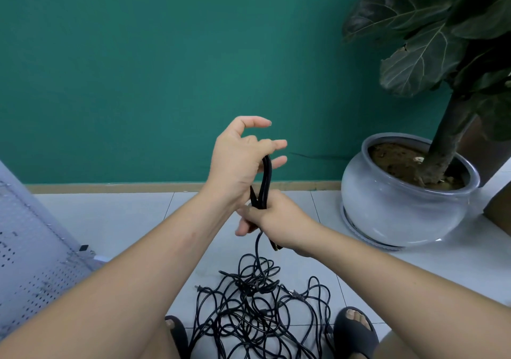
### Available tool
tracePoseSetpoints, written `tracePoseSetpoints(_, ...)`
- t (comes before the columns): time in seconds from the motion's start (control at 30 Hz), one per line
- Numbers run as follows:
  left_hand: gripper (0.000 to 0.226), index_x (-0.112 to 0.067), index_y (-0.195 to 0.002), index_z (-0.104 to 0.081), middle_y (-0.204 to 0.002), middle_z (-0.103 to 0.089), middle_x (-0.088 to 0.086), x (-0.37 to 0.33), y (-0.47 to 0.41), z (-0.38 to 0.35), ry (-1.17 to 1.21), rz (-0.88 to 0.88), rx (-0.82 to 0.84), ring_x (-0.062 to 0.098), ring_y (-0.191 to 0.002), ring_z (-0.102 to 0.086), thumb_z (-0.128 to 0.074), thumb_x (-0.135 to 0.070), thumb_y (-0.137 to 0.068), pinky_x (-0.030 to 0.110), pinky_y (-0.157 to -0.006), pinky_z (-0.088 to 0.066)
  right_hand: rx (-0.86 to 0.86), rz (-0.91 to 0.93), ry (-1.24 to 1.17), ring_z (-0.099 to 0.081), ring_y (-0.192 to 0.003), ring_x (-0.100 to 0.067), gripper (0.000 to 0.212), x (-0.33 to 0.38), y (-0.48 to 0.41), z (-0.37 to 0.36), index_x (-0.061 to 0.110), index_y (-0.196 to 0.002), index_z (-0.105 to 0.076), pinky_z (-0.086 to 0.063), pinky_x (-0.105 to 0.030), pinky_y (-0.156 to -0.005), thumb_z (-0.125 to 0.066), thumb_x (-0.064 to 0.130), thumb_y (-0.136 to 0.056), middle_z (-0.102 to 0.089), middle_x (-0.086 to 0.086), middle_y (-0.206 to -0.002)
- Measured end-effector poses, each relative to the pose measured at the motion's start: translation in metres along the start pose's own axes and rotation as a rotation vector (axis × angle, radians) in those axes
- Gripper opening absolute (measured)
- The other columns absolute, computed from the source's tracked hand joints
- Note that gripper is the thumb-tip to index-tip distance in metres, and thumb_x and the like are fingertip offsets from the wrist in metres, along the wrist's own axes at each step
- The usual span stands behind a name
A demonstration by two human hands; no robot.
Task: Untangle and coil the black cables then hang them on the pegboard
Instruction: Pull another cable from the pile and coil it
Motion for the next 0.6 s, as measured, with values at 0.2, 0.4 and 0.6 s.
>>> tracePoseSetpoints(0.2,0.029,-0.004,-0.120,-0.061,-0.071,-0.035,0.012,0.000,-0.006,0.007,0.020,-0.035,-0.007,0.026,-0.102,-0.080,-0.063,0.009,-0.095,0.027,-0.083,-0.063,-0.088,-0.055,-0.028,-0.044,-0.046,-0.021,0.046,0.002,-0.003,-0.003,0.014,-0.070,-0.065,-0.045,-0.034,-0.057,-0.053,0.036,-0.108,-0.047,0.002,-0.053)
tracePoseSetpoints(0.4,0.029,-0.014,-0.121,-0.063,-0.080,-0.065,0.008,0.008,-0.011,0.011,-0.001,0.050,0.052,0.025,-0.091,-0.079,-0.056,-0.040,-0.110,0.034,-0.080,-0.062,-0.183,-0.001,-0.101,-0.040,-0.046,-0.021,0.054,0.007,-0.007,0.025,0.015,-0.067,-0.059,-0.038,-0.035,-0.055,-0.056,0.048,-0.110,-0.044,-0.003,-0.052)
tracePoseSetpoints(0.6,0.022,-0.012,-0.109,-0.067,-0.108,-0.081,0.003,0.072,0.009,0.004,-0.404,0.261,0.399,0.017,-0.109,-0.076,-0.048,-0.021,-0.103,0.044,-0.104,-0.055,-0.362,0.135,-0.267,-0.036,-0.039,-0.022,0.053,0.018,-0.007,0.073,0.011,-0.068,-0.058,-0.037,-0.034,-0.052,-0.057,0.041,-0.112,-0.042,-0.006,-0.046)
Point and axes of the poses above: each hand's wrist, its own y-axis away from the middle knuckle, its own z-axis out of the back of the hand, x = y × z, the point moved 5 cm from there along -y, towards the middle knuckle
